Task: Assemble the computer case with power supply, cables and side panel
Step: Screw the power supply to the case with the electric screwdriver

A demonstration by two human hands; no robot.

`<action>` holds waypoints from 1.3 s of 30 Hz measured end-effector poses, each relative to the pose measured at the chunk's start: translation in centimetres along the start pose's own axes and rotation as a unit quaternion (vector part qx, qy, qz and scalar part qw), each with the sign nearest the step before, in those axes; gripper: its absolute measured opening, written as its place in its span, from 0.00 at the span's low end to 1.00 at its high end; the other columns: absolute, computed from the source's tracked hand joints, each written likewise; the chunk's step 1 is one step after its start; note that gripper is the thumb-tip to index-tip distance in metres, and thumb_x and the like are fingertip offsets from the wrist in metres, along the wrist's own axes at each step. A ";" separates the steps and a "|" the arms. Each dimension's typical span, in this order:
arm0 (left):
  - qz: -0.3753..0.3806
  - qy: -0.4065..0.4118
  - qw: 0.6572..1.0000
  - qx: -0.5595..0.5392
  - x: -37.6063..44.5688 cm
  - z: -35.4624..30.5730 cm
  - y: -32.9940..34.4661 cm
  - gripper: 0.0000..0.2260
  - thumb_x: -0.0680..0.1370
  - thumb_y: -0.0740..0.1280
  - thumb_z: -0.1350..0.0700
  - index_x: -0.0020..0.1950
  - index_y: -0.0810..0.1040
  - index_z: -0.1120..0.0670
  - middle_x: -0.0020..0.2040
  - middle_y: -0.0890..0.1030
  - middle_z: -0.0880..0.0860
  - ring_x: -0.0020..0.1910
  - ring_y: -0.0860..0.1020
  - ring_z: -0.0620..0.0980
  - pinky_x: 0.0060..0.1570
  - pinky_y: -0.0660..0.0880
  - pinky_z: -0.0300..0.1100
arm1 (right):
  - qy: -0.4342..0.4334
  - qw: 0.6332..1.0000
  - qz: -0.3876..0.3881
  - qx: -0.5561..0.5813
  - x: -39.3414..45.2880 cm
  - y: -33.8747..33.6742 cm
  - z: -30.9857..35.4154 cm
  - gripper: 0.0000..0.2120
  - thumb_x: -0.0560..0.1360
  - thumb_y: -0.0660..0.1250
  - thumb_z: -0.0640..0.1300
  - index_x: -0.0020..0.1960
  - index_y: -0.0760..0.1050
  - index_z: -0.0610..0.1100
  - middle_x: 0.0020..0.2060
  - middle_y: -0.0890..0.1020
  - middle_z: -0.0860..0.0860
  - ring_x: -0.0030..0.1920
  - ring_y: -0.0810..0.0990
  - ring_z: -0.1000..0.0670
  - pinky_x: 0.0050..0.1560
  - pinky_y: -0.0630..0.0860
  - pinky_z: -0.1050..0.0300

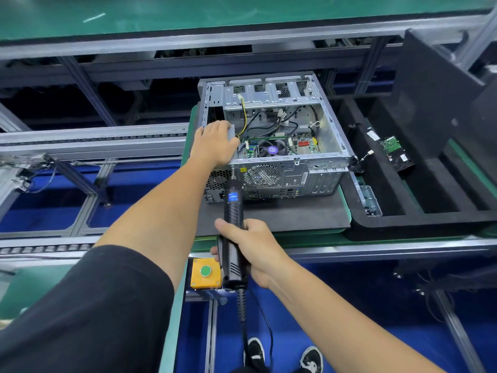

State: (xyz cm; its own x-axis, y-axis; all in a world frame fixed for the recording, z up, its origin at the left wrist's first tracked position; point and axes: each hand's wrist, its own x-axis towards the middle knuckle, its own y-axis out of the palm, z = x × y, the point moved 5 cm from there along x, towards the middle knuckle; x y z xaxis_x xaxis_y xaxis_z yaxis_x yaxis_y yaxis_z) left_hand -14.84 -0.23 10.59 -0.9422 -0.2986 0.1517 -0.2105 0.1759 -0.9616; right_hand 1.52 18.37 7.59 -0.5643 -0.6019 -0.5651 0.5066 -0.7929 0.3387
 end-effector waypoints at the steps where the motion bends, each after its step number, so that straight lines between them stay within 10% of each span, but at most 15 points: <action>1: 0.000 0.000 1.000 -0.001 0.0 0.0 0.0 0.21 0.79 0.55 0.49 0.70 0.66 0.55 0.68 0.70 0.53 0.68 0.66 0.53 0.70 0.55 0.51 | -0.007 1.000 0.004 0.006 0.0 -0.1 -0.1 0.13 0.78 0.70 0.48 0.50 0.70 0.40 0.38 0.83 0.39 0.31 0.80 0.45 0.33 0.80 0.54; 39: 0.005 -0.008 1.000 0.006 0.0 -0.1 -0.2 0.20 0.81 0.52 0.51 0.70 0.66 0.55 0.69 0.70 0.53 0.69 0.65 0.53 0.70 0.56 0.51 | -0.021 0.998 0.051 0.026 0.9 -1.2 -0.7 0.08 0.74 0.65 0.34 0.50 0.69 0.41 0.32 0.73 0.47 0.27 0.74 0.49 0.28 0.73 0.56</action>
State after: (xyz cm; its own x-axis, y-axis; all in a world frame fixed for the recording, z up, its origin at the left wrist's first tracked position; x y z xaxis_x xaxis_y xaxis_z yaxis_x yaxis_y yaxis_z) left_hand -14.82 -0.17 10.78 -0.9398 -0.3119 0.1392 -0.1989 0.1684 -0.9654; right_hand 0.83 18.83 6.15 -0.5387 -0.6824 -0.4940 0.5296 -0.7304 0.4314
